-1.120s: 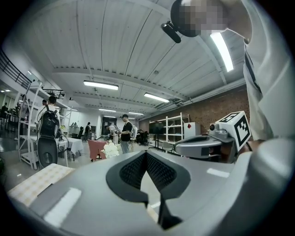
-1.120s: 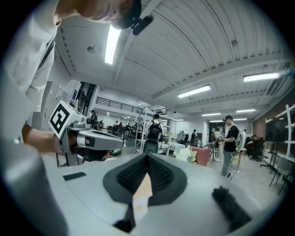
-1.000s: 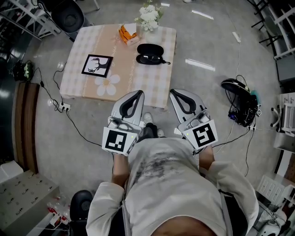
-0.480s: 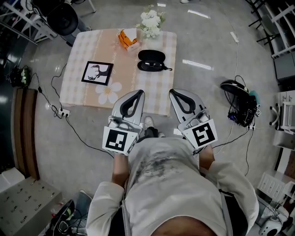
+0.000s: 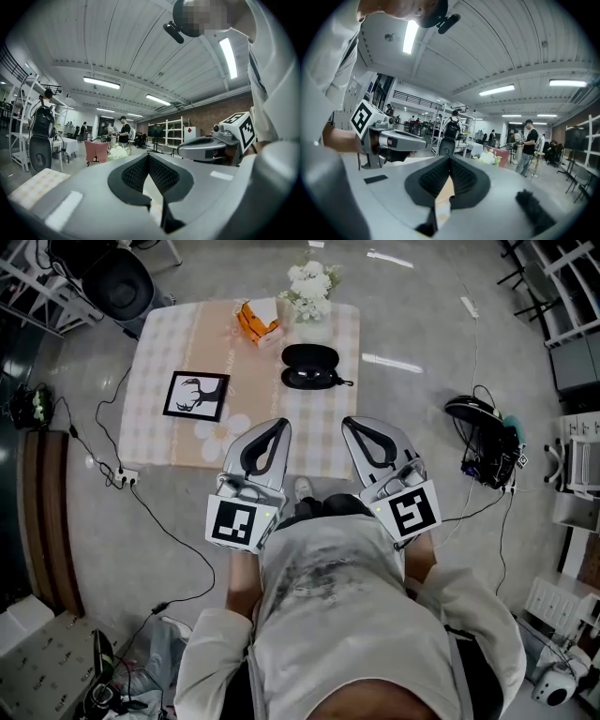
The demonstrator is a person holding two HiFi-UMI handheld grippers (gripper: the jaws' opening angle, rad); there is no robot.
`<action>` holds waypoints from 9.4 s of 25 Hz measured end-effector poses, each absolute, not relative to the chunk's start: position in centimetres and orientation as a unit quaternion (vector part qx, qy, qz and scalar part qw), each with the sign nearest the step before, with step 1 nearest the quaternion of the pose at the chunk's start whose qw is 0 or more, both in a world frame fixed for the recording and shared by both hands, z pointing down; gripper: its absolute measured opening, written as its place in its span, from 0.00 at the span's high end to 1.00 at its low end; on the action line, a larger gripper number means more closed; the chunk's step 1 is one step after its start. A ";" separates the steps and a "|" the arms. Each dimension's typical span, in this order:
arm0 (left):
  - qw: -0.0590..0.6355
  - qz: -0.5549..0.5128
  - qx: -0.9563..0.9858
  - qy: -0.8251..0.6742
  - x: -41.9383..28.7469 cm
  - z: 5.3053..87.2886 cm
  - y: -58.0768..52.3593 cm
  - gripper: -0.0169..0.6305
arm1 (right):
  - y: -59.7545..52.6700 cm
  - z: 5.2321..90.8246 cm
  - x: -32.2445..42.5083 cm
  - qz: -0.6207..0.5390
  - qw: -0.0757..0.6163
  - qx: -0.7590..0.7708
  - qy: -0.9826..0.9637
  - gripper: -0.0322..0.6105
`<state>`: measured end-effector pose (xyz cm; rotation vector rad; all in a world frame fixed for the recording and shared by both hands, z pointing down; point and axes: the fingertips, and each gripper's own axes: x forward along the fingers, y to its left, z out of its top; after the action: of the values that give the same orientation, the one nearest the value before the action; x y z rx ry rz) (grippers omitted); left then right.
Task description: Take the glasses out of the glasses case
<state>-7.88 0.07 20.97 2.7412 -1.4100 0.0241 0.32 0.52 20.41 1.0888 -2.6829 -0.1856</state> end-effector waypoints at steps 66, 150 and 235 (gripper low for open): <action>0.146 0.098 0.851 -0.494 -6.5 34.5 -13.4 0.96 | -16.6 34.1 0.3 -0.017 0.220 0.313 -0.924 0.92; 0.184 0.141 0.833 -0.502 -4.9 48.9 -16.4 0.96 | -18.4 52.8 -2.9 -0.068 0.405 0.140 -0.901 0.83; 0.164 0.139 0.843 -0.493 -5.6 47.3 -14.2 0.96 | -17.2 52.6 -2.9 -0.128 0.468 0.163 -0.859 0.92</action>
<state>-5.62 -14.25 47.26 2.4023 -1.4059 0.3961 -2.87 -17.19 52.56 0.4001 -2.1078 -0.3132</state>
